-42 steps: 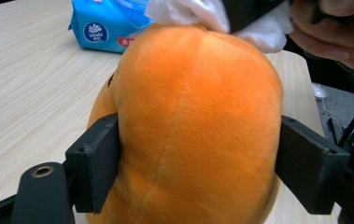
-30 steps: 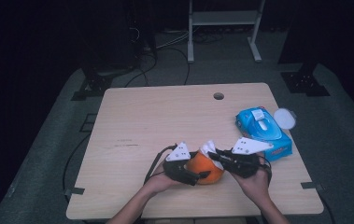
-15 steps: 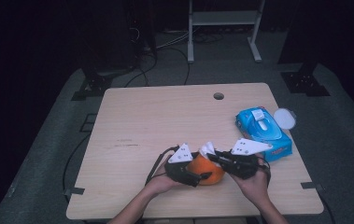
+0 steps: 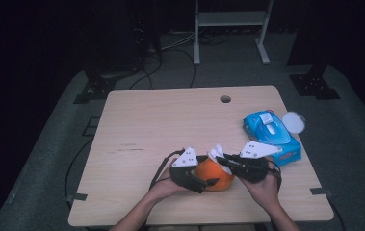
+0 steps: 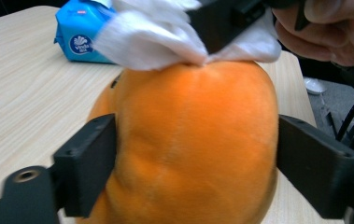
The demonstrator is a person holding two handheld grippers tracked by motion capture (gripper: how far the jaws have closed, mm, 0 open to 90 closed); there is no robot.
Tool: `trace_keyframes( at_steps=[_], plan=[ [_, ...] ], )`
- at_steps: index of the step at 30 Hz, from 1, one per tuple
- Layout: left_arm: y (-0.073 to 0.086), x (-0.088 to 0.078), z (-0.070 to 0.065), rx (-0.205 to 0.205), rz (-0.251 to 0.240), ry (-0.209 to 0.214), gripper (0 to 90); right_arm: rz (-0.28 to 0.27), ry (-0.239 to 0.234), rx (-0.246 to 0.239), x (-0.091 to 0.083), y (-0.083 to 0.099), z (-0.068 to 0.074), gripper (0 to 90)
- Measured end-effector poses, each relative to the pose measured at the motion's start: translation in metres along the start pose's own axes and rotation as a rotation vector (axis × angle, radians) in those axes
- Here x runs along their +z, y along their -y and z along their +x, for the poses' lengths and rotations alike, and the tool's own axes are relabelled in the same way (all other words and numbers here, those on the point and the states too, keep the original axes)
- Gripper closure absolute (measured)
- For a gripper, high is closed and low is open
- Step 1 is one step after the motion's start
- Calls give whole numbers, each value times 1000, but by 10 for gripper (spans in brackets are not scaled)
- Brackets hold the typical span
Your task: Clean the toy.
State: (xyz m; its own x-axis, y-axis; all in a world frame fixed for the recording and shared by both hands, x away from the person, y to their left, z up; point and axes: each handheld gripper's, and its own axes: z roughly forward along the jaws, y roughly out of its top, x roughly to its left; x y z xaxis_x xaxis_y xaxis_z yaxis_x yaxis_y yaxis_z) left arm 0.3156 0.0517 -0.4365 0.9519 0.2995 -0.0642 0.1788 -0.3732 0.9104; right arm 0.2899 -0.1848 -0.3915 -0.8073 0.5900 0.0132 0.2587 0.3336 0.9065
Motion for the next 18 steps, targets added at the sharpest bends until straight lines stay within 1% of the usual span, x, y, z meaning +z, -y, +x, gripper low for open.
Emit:
trace_keyframes(
  at_steps=[2,4,5,6,7,8,9,10,11,12,13,14,15,16,17,18],
  plan=[
    [2,0,-1,10,1,-2,165,1,-12,16,0,0,-2,821],
    [2,0,-1,18,0,-10,223,1,-13,19,0,1,-2,821],
    [2,0,-1,15,2,-15,236,4,-3,7,0,0,0,821],
    [2,0,-1,15,2,-15,247,4,-3,7,0,0,0,821],
    [2,1,-2,15,2,-25,252,11,5,-21,-1,-3,5,822],
    [1,1,-2,11,7,-32,252,11,5,-21,-1,-3,5,822],
    [0,2,-4,5,14,-42,253,24,0,-38,0,-5,12,822],
    [0,2,-4,5,14,-42,253,24,0,-38,0,-5,12,822],
    [-1,3,-7,14,26,-35,253,35,-14,-58,4,-7,20,822],
    [-1,3,-7,14,26,-35,253,35,-14,-58,4,-7,20,822],
    [-2,4,-10,33,38,-28,253,40,-25,-66,6,-7,23,821],
    [-2,4,-11,48,43,-30,253,44,-28,-78,9,-7,25,822],
    [-2,5,-14,71,47,-30,259,45,-18,-82,10,-7,25,822],
    [-2,5,-14,71,47,-30,261,45,-18,-82,10,-7,25,822],
    [-2,5,-15,78,47,-30,261,38,-7,-69,8,-7,22,822],
    [-3,7,-18,102,50,-28,262,27,17,-50,6,-8,17,821]
  ],
)
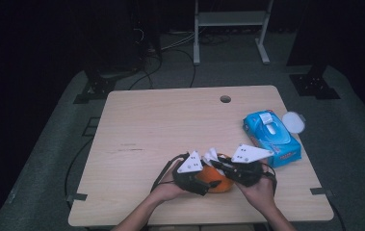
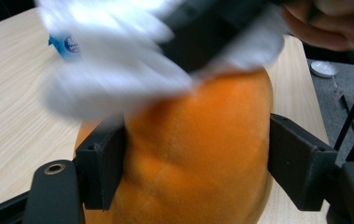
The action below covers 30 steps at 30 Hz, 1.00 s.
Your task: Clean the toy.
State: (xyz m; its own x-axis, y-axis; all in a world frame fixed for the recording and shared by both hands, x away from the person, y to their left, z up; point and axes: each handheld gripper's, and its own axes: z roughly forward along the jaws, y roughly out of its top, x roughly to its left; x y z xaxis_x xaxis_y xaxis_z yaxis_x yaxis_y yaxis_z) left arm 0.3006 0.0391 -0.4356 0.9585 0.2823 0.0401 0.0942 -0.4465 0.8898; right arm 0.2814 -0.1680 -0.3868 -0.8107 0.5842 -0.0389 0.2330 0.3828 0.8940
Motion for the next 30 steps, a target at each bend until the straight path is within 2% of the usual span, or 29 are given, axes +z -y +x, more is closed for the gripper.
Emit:
trace_keyframes(
  at_steps=[1,2,3,5,9,12,13,14,15,16,17,18,19,22,30],
  plan=[
    [-1,0,-2,18,8,-2,262,-2,11,12,-1,0,-3,822],
    [-1,0,-2,18,8,-2,262,-2,11,12,-1,0,-3,822],
    [-2,1,-4,37,12,-4,261,0,13,36,-4,2,-10,822],
    [-1,1,-4,47,10,5,261,0,18,60,-6,4,-16,822],
    [-1,0,-4,50,9,8,261,-2,-4,117,-9,10,-28,822],
    [0,-1,-2,53,10,10,261,3,0,132,-11,12,-33,821],
    [1,-2,-1,49,11,10,261,2,-4,159,-13,15,-38,822],
    [1,-3,0,34,4,14,261,3,-11,172,-14,17,-40,822],
    [3,-5,6,2,-5,11,261,2,-14,186,-15,18,-42,822],
    [3,-5,6,2,-5,11,260,2,-14,186,-15,18,-42,822],
    [5,-6,11,-35,-20,10,261,-3,-24,208,-16,21,-45,822],
    [5,-6,11,-35,-20,10,260,-3,-24,208,-16,21,-45,822],
    [7,-9,15,-72,-32,5,260,-8,-35,225,-17,22,-48,822],
    [10,-12,22,-115,-41,3,260,-15,-50,237,-17,24,-49,822],
    [12,-14,29,-169,-56,-12,253,-28,-78,233,-18,21,-45,821]
  ],
)
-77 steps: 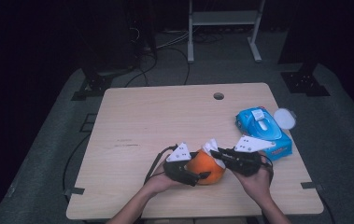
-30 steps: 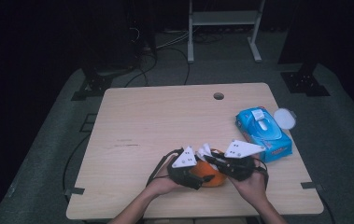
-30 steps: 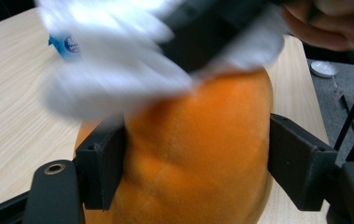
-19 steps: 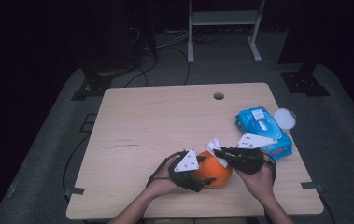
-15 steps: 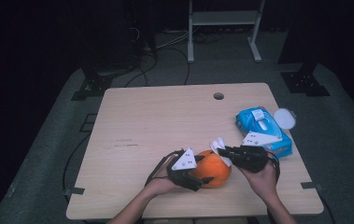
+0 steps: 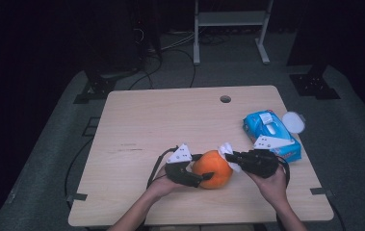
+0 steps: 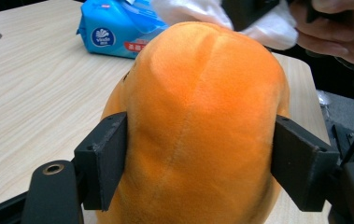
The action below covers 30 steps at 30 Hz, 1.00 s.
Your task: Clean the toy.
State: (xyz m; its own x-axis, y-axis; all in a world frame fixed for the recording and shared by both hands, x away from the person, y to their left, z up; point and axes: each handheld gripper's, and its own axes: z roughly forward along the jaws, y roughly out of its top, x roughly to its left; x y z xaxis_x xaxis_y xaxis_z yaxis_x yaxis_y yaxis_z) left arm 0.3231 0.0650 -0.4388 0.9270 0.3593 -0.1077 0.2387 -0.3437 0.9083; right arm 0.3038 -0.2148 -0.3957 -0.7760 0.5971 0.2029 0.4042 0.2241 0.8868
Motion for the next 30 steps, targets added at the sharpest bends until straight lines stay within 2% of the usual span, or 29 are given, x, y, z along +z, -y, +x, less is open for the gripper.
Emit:
trace_keyframes(
  at_steps=[2,5,10,11,13,15,17,19,21,24,28,29,30],
  plan=[
    [0,0,3,-25,-5,-8,251,-3,-12,-15,0,-2,5,821],
    [0,0,3,-28,-5,-9,246,1,-28,-38,3,-4,12,820],
    [-1,3,-4,4,13,-6,235,16,-37,-79,8,-5,23,820],
    [-2,5,-9,28,19,-2,233,24,-46,-109,12,-7,30,820],
    [-2,7,-11,42,26,-3,224,31,-47,-128,14,-7,33,820],
    [-2,7,-13,62,31,-6,217,43,-36,-161,17,-8,39,819],
    [-3,7,-13,61,36,-3,226,32,-5,-181,17,-9,40,820],
    [-3,6,-12,65,36,-2,229,25,2,-182,16,-9,39,820],
    [-2,6,-12,64,31,0,233,8,23,-156,13,-8,32,820],
    [-2,6,-11,65,29,1,235,1,39,-143,11,-8,27,820],
    [-1,3,-5,38,24,3,237,-6,76,-118,6,-4,14,820],
    [1,1,-1,12,16,3,239,1,82,-102,5,-2,11,820],
    [1,1,-1,12,16,3,243,1,82,-102,5,-2,11,820]
  ],
)
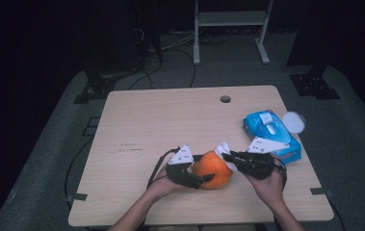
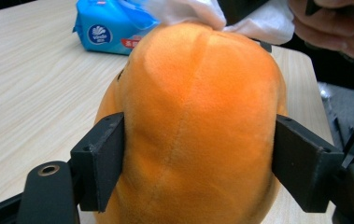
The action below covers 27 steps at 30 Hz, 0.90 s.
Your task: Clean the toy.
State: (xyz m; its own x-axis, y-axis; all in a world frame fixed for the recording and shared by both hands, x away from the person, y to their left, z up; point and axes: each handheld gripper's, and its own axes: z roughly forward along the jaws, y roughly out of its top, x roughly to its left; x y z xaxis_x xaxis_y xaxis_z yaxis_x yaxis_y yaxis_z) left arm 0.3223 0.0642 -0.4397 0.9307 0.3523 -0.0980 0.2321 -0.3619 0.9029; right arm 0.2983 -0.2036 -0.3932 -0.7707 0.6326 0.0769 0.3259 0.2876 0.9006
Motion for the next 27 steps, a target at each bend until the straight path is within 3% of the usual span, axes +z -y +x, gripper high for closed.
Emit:
trace_keyframes(
  at_steps=[3,6,9,11,15,27],
  plan=[
    [1,-3,6,-23,-7,-6,246,9,2,22,-1,5,-6,820],
    [2,-4,7,-34,-11,-8,246,9,-5,18,-1,4,-3,821],
    [3,-4,12,-80,-28,-18,246,1,-28,0,0,0,7,822],
    [4,-5,14,-102,-34,-19,246,0,-69,-31,4,-3,18,821],
    [5,-7,15,-105,-31,-14,246,9,-67,-62,7,-3,23,822],
    [6,-7,11,-61,-16,31,248,-3,-19,88,4,12,-15,820]
  ],
)
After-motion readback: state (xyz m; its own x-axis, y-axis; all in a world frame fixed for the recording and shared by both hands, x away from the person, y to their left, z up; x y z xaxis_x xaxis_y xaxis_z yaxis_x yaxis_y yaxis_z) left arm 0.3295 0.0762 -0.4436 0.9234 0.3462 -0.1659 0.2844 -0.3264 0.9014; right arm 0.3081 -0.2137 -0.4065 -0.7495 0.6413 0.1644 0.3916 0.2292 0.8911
